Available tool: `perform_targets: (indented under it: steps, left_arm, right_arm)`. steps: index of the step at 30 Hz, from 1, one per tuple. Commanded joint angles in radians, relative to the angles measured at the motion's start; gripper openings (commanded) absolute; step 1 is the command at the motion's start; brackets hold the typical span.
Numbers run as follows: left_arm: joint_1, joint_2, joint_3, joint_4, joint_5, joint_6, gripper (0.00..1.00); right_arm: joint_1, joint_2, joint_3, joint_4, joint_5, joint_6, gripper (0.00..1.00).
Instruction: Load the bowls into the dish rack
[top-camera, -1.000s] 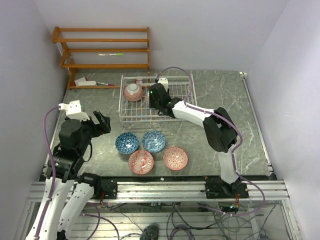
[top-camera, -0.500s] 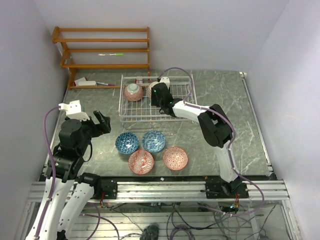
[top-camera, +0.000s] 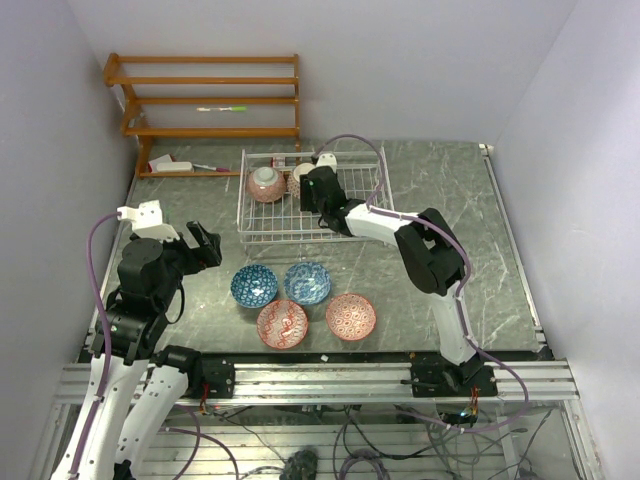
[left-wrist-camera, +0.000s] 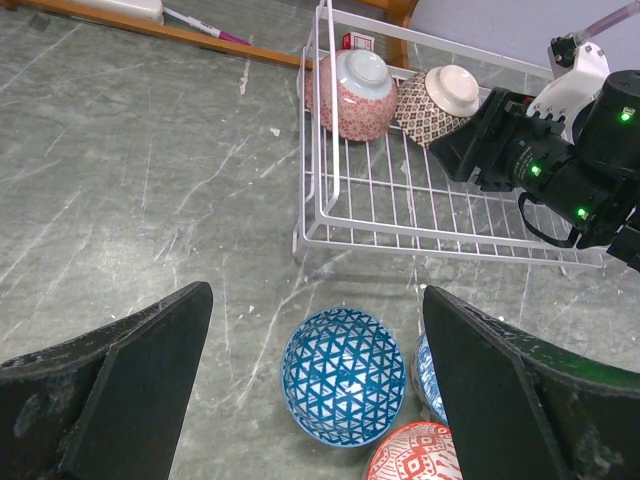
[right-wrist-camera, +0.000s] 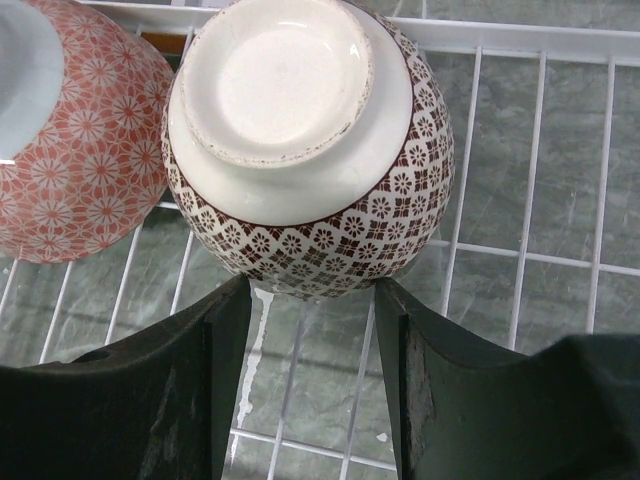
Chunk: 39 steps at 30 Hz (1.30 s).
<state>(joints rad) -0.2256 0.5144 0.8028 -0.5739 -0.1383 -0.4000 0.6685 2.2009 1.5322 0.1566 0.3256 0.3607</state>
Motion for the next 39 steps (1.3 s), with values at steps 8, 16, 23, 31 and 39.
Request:
perform_targets:
  steps: [8,16,23,31,39]
  left_arm:
    - [0.012,-0.003,-0.008,0.012,-0.008,0.007,0.98]
    - [0.014,0.001,-0.008,0.012,-0.010,0.007,0.98]
    - [0.015,0.005,-0.008,0.011,-0.012,0.006,0.98]
    - [0.017,0.019,-0.003,0.011,-0.013,0.006,0.98]
    - [0.017,0.011,-0.010,0.011,-0.014,0.004,0.98]
  right_arm:
    - [-0.015,-0.081,-0.058,0.074,-0.059,-0.006,0.62]
    - [-0.009,-0.373,-0.242,0.125,-0.074,-0.009,0.77]
    - [0.040,-0.626,-0.336,-0.040,-0.037,0.019,0.76]
    - [0.222,-0.817,-0.479,-0.412,0.113,0.094,0.70]
    - [0.527,-0.878,-0.580,-0.695,0.259,0.276,0.68]
